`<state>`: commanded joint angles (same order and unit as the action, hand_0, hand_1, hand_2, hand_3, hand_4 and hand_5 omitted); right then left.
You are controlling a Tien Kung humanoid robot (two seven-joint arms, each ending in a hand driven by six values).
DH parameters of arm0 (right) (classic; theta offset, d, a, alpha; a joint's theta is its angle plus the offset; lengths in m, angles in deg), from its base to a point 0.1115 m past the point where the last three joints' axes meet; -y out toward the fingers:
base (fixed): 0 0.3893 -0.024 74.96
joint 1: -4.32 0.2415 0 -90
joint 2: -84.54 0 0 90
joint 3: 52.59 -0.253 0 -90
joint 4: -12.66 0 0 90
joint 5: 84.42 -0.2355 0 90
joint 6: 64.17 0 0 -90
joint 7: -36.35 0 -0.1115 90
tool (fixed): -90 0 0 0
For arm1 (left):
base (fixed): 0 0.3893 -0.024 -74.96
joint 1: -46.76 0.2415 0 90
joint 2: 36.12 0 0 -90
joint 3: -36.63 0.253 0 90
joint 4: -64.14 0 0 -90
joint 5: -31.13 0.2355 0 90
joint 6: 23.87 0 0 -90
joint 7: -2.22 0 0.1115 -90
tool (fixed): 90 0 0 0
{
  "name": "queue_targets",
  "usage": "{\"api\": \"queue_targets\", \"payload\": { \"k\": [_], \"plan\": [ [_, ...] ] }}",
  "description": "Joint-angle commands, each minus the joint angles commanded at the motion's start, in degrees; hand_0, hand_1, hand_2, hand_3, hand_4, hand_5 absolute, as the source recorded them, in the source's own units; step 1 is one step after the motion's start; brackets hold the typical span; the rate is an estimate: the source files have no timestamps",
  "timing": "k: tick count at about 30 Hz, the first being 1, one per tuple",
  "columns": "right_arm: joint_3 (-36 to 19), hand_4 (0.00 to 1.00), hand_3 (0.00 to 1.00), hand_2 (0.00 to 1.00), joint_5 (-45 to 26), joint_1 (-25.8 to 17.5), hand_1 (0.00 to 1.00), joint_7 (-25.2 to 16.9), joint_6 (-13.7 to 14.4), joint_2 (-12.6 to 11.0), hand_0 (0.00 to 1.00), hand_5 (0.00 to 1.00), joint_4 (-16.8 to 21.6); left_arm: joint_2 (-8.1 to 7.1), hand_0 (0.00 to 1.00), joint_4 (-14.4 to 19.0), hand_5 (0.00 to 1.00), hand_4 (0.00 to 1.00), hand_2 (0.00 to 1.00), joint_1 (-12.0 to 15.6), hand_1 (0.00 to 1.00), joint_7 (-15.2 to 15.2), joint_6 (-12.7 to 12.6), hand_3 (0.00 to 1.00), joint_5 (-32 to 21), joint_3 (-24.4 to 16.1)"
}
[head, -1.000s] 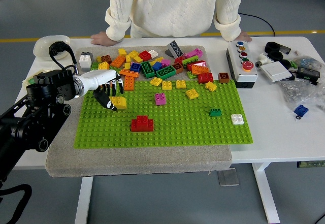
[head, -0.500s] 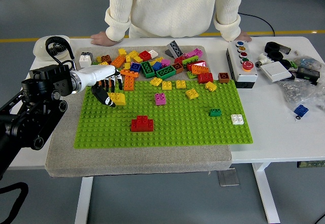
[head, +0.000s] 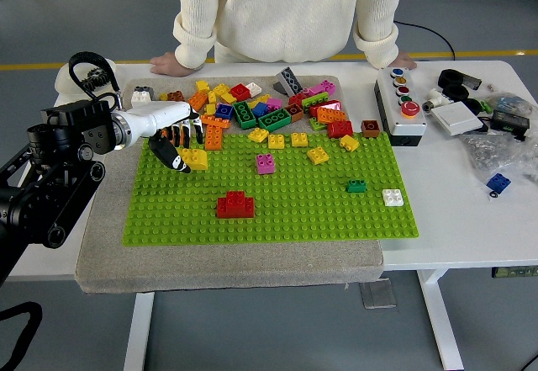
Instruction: Pick up the brick,pile it on top of brick,press brick,pick up the brick,pile it on top of brick,press brick
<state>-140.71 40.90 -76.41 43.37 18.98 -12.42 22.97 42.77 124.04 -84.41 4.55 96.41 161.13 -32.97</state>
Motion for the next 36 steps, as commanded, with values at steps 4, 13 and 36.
{"api": "queue_targets", "payload": {
  "k": [4,13,36],
  "plan": [
    [0.0,0.811,0.588,0.722,0.0,0.0,0.653,0.0,0.0,0.0,0.74,0.343,0.0,-0.3,0.443,1.0,0.002,0.918,0.406,0.1,0.401,0.0,0.6,0.511,0.0,-0.2],
    [-0.1,0.811,0.588,0.722,0.2,-0.1,0.653,0.0,0.0,0.0,0.74,0.343,0.0,-0.91,0.442,4.5,0.002,0.918,0.408,1.2,0.402,-0.3,2.7,0.512,0.0,-1.1],
    [-0.4,0.81,0.587,0.722,0.8,-0.6,0.653,0.0,0.0,0.2,0.74,0.343,0.0,-1.41,0.441,13.1,0.002,0.916,0.41,4.7,0.405,-1.1,6.7,0.515,0.0,-2.4]
  ]
}}
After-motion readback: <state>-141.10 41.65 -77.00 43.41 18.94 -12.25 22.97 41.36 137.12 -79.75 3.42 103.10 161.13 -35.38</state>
